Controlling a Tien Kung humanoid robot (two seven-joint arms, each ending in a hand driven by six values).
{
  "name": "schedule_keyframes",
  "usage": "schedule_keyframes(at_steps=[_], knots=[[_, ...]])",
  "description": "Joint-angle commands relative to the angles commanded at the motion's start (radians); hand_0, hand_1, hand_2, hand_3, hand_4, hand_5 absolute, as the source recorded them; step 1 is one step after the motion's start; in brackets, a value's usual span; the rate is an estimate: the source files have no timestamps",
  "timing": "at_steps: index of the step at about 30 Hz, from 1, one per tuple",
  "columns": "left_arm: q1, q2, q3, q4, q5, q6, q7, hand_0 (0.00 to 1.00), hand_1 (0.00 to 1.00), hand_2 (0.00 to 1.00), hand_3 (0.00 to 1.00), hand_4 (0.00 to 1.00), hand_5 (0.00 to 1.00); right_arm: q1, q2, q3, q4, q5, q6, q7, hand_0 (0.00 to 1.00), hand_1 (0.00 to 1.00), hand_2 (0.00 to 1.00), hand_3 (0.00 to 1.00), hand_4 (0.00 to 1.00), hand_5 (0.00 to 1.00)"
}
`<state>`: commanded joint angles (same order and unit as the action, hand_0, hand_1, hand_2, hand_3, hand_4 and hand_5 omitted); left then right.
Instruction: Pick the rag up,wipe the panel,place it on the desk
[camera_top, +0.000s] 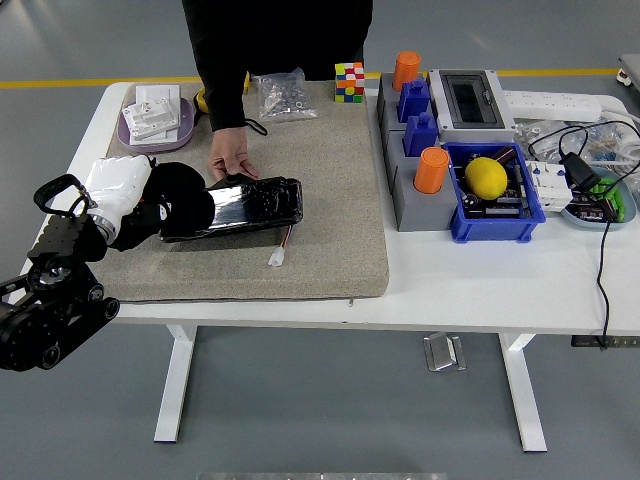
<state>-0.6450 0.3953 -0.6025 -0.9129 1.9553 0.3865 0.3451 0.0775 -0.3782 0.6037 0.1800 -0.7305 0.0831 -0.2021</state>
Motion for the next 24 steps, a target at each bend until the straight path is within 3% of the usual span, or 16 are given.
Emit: schedule_keyframes(at_steps=[11,24], knots=[[0.049,0.012,-0.129,0.012,0.0,0.027,-0.035,0.227,0.17,0.496,0.399,0.355,0.002,0.0,0.004,-0.008,0.0,0.013,0.0,0.001,0.723,0.565,0.667,0.577,0.998,0.418],[0.118,-0.022,-0.252,0.087,-0.115,0.12,-0.145,0.246,0.182,0.497,0.402,0.349,0.002,0.001,0.012,-0.024,0.0,0.029,-0.002,0.003,0.723,0.565,0.667,0.577,0.998,0.42]])
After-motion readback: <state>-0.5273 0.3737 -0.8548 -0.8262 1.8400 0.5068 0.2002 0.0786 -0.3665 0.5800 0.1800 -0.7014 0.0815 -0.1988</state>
